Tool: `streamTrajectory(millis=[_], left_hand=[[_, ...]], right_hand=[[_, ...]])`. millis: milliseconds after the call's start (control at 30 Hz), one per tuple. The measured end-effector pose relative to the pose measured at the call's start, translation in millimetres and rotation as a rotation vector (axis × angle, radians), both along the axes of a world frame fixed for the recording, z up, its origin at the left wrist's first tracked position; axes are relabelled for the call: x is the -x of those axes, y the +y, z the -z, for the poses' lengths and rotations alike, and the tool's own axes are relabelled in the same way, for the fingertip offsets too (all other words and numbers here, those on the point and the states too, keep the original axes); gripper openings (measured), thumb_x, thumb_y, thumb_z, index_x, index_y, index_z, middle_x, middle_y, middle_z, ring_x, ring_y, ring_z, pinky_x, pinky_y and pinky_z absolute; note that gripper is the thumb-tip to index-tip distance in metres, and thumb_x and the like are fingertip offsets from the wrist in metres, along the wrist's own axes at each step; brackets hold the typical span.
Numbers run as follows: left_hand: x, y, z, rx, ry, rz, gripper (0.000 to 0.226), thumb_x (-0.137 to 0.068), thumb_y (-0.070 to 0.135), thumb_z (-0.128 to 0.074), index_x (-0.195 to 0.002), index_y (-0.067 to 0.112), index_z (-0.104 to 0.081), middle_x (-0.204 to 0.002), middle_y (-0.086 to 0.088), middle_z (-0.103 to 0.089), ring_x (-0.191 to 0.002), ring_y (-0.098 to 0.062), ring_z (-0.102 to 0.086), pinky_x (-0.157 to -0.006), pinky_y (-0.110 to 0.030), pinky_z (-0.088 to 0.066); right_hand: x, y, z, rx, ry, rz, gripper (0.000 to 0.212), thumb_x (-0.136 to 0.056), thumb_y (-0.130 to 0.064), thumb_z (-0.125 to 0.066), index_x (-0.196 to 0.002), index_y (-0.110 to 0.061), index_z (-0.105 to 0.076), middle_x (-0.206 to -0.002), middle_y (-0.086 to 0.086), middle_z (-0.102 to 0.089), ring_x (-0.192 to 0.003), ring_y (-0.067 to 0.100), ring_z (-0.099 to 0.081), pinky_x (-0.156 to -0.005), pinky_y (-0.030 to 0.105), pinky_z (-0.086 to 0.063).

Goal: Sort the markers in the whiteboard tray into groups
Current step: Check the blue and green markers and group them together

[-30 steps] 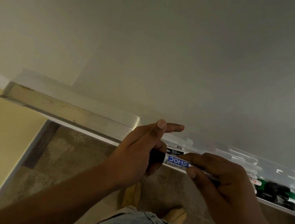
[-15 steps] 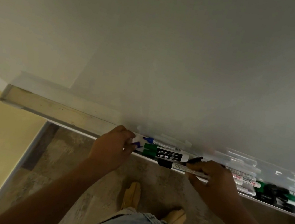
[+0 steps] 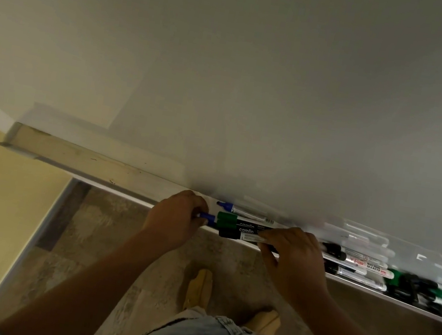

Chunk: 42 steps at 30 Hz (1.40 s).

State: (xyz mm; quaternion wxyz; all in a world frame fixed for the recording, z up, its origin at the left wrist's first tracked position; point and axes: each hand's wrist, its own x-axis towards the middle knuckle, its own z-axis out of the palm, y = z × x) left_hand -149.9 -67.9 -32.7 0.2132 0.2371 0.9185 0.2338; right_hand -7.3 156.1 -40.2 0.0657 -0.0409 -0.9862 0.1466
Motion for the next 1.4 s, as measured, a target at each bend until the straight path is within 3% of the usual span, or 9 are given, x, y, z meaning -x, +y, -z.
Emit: streamTrajectory(millis=[300,433,633,800,1033,1167,1300,1400], left_hand=[[3.3,-2.3,1.4,0.029,0.000,0.028,0.024,-0.092,0.028,-0.060,-0.113,0.020,-0.067,-0.109,-0.002,-0.057,-0.095,-0.020,-0.059,-0.083,-0.033,-0.049],[-0.9,-10.8,-0.5,-0.021,0.048,-0.048,0.020,-0.093,0.023,-0.058,-0.111,0.020,-0.066,-0.105,0.000,-0.054,-0.089,-0.018,-0.059,-0.078,-0.032,-0.049],[-11.2,-19.2,-7.9,-0.145,0.087,-0.139,0.021,-0.090,0.021,-0.063,-0.111,0.020,-0.066,-0.095,0.010,-0.046,-0.067,0.002,-0.047,-0.062,-0.007,-0.031],[-22.4,-13.0,-10.1,-0.227,0.065,-0.158,0.022,-0.091,0.021,-0.062,-0.112,0.019,-0.065,-0.098,0.010,-0.047,-0.069,0.004,-0.050,-0.062,-0.006,-0.034],[-48.1,1.9,-4.7,-0.317,-0.007,-0.088,0.021,-0.092,0.017,-0.060,-0.113,0.019,-0.061,-0.107,0.011,-0.047,-0.084,0.000,-0.051,-0.072,-0.004,-0.039],[-51.8,6.8,-1.2,-0.304,-0.007,-0.076,0.022,-0.092,0.013,-0.059,-0.114,0.018,-0.062,-0.105,0.011,-0.046,-0.086,-0.001,-0.048,-0.072,0.000,-0.035],[-51.5,9.9,0.3,-0.299,-0.001,-0.093,0.022,-0.091,0.010,-0.061,-0.113,0.015,-0.063,-0.102,0.010,-0.044,-0.084,-0.003,-0.047,-0.070,-0.002,-0.035],[-52.0,13.2,1.5,-0.294,0.010,-0.114,0.024,-0.091,0.011,-0.062,-0.115,0.014,-0.064,-0.102,0.011,-0.044,-0.085,-0.004,-0.047,-0.072,-0.004,-0.035]], right_hand=[[9.5,-10.4,2.1,-0.147,0.080,-0.021,0.018,-0.077,-0.025,-0.077,-0.094,-0.019,-0.073,-0.095,0.001,-0.069,-0.085,0.024,-0.062,-0.073,0.036,-0.047],[21.1,-16.7,0.4,-0.169,0.061,-0.051,0.020,-0.075,-0.026,-0.080,-0.093,-0.020,-0.074,-0.086,0.000,-0.072,-0.078,0.022,-0.064,-0.071,0.035,-0.048],[21.1,-8.5,-4.3,-0.059,0.049,-0.058,0.018,-0.083,-0.028,-0.073,-0.098,-0.018,-0.072,-0.093,0.000,-0.072,-0.082,0.020,-0.066,-0.073,0.036,-0.054],[17.7,-5.3,-7.6,-0.157,-0.068,-0.033,0.034,-0.081,-0.025,-0.075,-0.114,-0.015,-0.069,-0.108,0.003,-0.070,-0.082,0.022,-0.070,-0.069,0.040,-0.059],[30.5,-20.8,-7.6,-0.163,-0.132,-0.065,0.040,-0.077,-0.020,-0.078,-0.116,-0.015,-0.068,-0.109,0.004,-0.070,-0.076,0.021,-0.069,-0.062,0.039,-0.060],[35.3,-31.2,-9.3,-0.140,-0.191,-0.076,0.043,-0.074,-0.014,-0.078,-0.115,-0.017,-0.066,-0.106,0.002,-0.070,-0.067,0.016,-0.068,-0.053,0.030,-0.055],[39.9,-38.1,-12.5,-0.115,-0.218,-0.076,0.035,-0.071,-0.013,-0.078,-0.104,-0.017,-0.066,-0.091,0.003,-0.068,-0.055,0.012,-0.061,-0.046,0.021,-0.040],[43.0,-42.5,-12.8,-0.109,-0.274,-0.073,0.024,-0.080,-0.018,-0.067,-0.105,-0.016,-0.065,-0.095,0.005,-0.065,-0.060,0.015,-0.060,-0.049,0.026,-0.045]])
